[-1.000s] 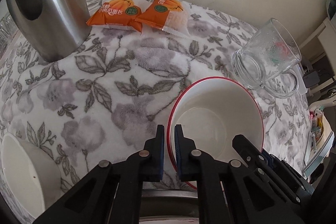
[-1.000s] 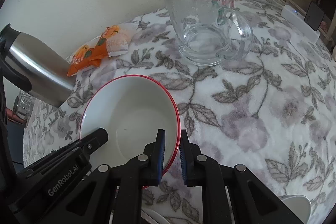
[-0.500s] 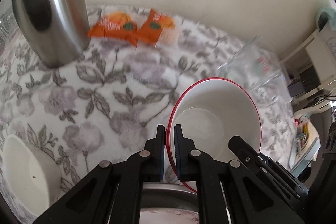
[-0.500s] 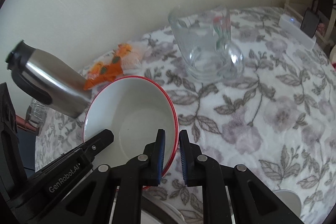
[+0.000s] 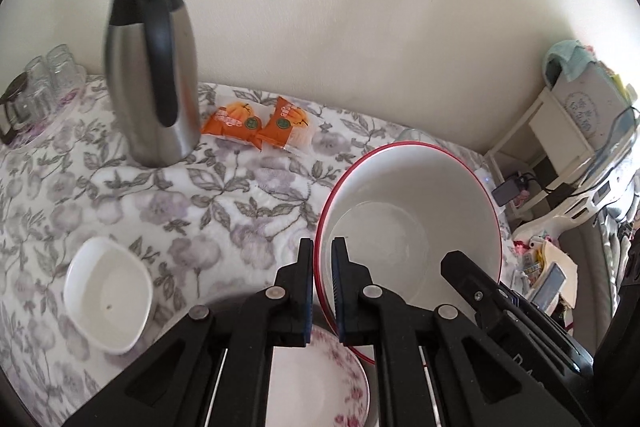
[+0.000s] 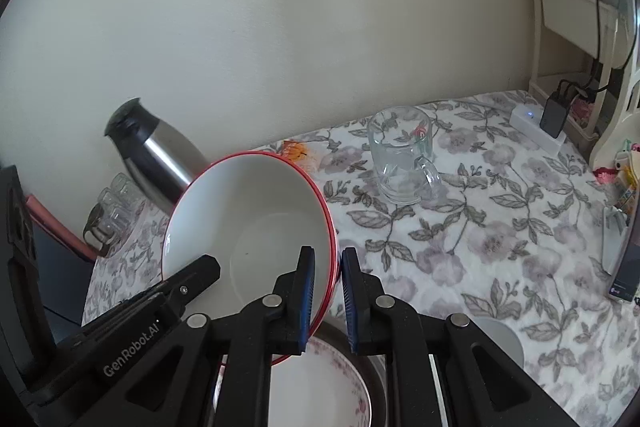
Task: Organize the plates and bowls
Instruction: 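Lift the strawberry bowl off the table with both tools, then carry the strawberry bowl over the tray and lower it onto the plate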
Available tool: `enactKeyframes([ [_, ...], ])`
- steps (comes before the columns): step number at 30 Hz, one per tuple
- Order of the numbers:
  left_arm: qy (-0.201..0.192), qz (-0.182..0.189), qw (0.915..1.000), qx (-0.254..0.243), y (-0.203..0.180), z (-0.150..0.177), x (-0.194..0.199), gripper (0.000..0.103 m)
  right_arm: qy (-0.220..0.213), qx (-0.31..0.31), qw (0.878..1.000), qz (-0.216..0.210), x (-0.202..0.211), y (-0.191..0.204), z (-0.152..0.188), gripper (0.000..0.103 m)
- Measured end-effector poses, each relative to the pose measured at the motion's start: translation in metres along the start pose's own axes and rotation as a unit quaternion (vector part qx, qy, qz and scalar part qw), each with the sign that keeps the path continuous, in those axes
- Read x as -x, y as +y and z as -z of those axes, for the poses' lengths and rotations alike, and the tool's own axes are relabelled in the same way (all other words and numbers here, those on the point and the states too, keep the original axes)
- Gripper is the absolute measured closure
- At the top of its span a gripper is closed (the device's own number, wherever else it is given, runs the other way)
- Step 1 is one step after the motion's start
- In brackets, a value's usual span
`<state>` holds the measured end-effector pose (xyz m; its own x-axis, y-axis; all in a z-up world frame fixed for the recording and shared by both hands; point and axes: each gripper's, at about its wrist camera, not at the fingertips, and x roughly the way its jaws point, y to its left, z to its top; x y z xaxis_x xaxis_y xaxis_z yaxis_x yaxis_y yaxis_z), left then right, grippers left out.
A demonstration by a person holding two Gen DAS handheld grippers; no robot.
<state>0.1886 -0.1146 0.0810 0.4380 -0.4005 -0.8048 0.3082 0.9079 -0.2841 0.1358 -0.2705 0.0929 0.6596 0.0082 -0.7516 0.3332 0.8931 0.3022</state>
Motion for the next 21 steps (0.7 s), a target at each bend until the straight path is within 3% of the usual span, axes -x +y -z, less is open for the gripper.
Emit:
enactKeyframes([
  [10, -0.034, 0.016, 0.9992, 0.016, 0.016, 0.052, 0.056, 0.094, -0.026, 0.024, 0.999, -0.005, 0.057, 0.02, 0.054, 0.088],
  [21, -0.049, 0.014, 0.9985, 0.02, 0.031, 0.096, 0.093, 0.094, -0.034, 0.045, 0.998, 0.0, 0.087, 0.038, 0.097, 0.088],
])
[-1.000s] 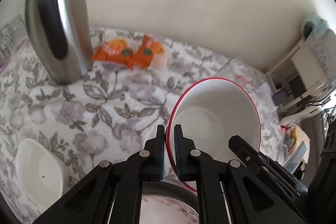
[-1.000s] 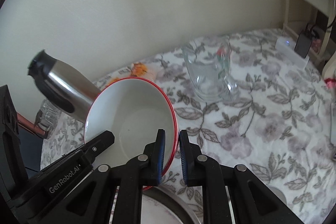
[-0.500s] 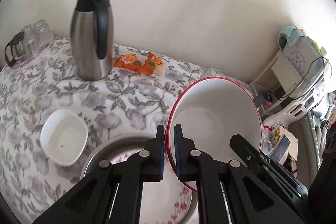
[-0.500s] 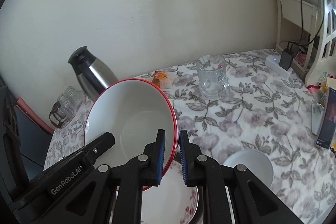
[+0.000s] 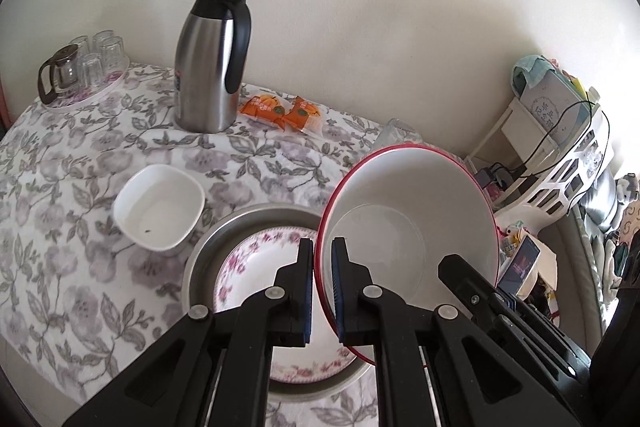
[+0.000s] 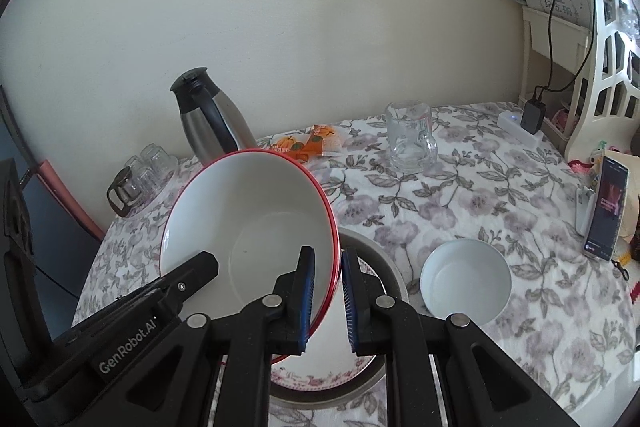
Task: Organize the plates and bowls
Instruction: 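Carry the strawberry bowl over the tray and lower it onto the plate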
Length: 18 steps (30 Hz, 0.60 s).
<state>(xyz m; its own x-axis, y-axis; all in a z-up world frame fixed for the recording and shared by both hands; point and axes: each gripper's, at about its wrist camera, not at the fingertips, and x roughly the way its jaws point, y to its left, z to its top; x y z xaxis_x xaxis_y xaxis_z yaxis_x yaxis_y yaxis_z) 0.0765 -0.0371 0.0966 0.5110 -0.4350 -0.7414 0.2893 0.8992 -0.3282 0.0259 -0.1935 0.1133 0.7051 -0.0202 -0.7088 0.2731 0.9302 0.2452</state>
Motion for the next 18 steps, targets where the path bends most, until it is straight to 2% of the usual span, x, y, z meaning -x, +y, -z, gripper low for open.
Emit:
enactKeyframes([
  [6, 0.001, -0.002, 0.9999, 0.013, 0.014, 0.014, 0.005, 0.094, 0.013, -0.007, 1.0, -0.007, -0.005, 0.004, 0.016, 0.088],
  [18, 0.023, -0.008, 0.9984, 0.052, 0.038, 0.024, -0.01, 0.093, 0.05, -0.013, 0.999, -0.005, -0.034, 0.011, 0.029, 0.088],
])
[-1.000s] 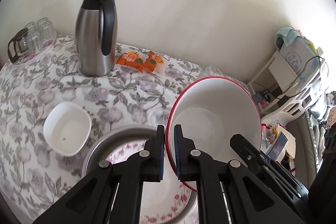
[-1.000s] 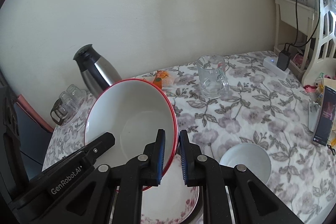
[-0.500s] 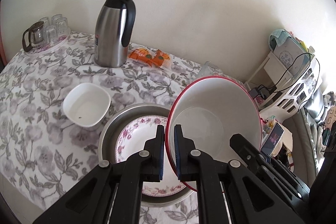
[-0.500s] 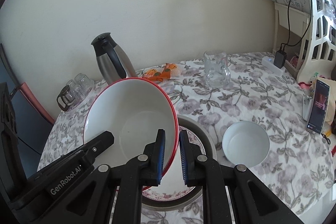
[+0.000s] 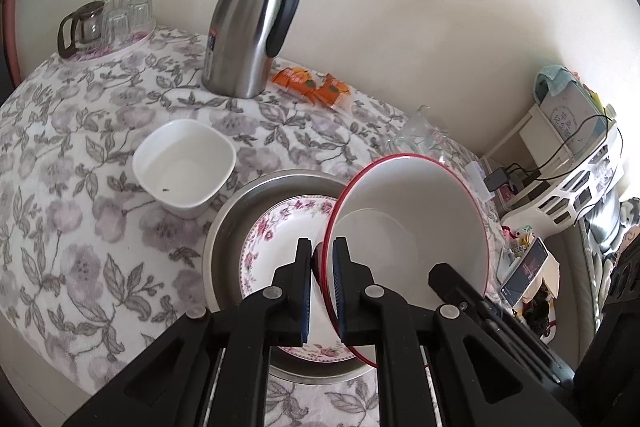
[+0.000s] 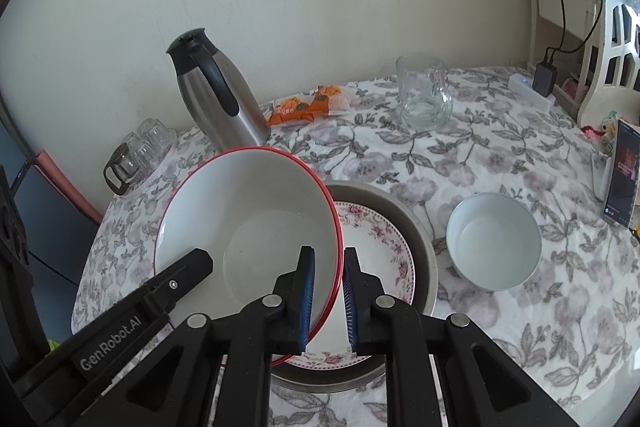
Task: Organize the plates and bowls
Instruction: 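Carry the strawberry bowl over the tray and lower it onto the plate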
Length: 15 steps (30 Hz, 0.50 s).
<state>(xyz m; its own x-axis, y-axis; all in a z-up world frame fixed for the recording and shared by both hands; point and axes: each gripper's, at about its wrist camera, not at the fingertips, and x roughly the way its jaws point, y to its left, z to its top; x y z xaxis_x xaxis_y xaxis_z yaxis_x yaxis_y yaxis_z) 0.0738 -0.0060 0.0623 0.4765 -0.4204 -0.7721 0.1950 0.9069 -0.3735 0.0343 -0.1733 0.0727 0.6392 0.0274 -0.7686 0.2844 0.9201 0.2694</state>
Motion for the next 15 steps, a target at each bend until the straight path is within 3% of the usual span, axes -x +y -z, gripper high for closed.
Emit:
enactKeyframes([
  [10, 0.016, -0.007, 0.9998, 0.013, 0.009, 0.001, -0.015, 0.091, 0.025, -0.014, 1.0, -0.004, -0.022, -0.006, 0.004, 0.088],
  [15, 0.044, -0.016, 0.9988, 0.016, 0.01, 0.005, -0.039, 0.091, 0.054, -0.031, 0.998, 0.006, -0.044, -0.017, 0.01, 0.088],
])
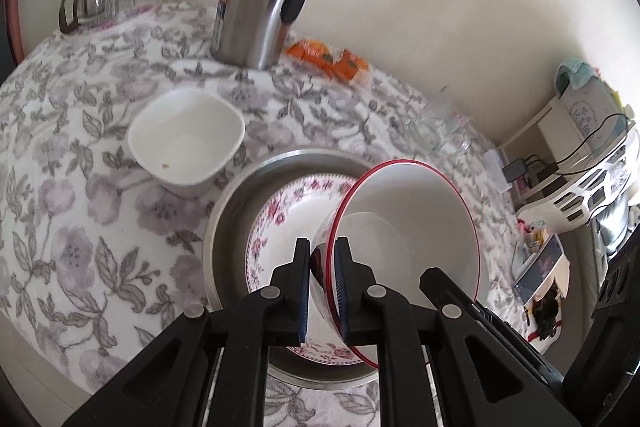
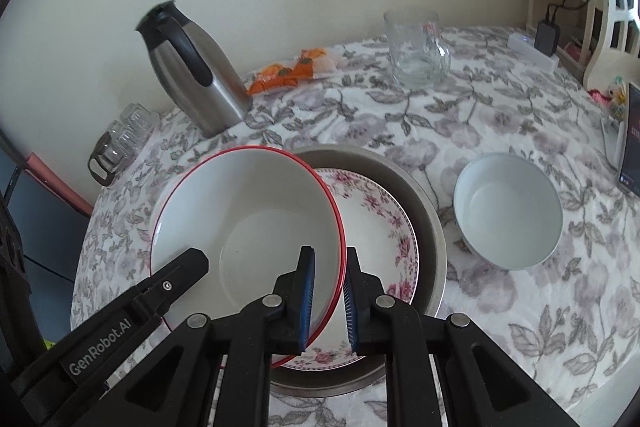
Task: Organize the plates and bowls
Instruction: 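Carry the strawberry bowl over the tray and lower it onto the plate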
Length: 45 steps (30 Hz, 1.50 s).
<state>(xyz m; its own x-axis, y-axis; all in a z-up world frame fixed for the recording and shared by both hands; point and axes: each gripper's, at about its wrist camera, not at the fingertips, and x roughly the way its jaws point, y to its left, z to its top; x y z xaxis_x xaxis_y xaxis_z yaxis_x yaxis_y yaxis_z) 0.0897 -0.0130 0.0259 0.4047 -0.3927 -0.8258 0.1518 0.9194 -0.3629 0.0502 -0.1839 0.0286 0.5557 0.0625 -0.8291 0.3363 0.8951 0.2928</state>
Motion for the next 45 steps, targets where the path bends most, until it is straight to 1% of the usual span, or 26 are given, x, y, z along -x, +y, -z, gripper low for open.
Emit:
enactKeyframes([
  [5, 0.02, -0.008, 0.9998, 0.003, 0.0, 0.001, -0.019, 0.091, 0.02, -0.014, 1.0, 0.003, -0.017, -0.01, 0.002, 0.088],
  [14, 0.036, -0.007, 0.9993, 0.009, -0.001, 0.002, -0.036, 0.091, 0.032, -0.024, 0.999, 0.013, -0.029, -0.017, 0.0, 0.088],
  [21, 0.041, -0.006, 0.999, 0.015, 0.0, -0.001, -0.044, 0.091, 0.036, -0.025, 0.999, 0.016, -0.037, -0.018, -0.003, 0.088],
  [28, 0.04, -0.018, 0.9989, 0.014, 0.001, -0.004, -0.049, 0.091, 0.042, -0.023, 0.999, 0.016, -0.045, -0.015, -0.003, 0.088],
  [45, 0.046, -0.015, 0.9986, 0.019, 0.003, -0.007, -0.058, 0.091, 0.05, -0.029, 0.998, 0.017, -0.054, -0.016, -0.004, 0.088],
])
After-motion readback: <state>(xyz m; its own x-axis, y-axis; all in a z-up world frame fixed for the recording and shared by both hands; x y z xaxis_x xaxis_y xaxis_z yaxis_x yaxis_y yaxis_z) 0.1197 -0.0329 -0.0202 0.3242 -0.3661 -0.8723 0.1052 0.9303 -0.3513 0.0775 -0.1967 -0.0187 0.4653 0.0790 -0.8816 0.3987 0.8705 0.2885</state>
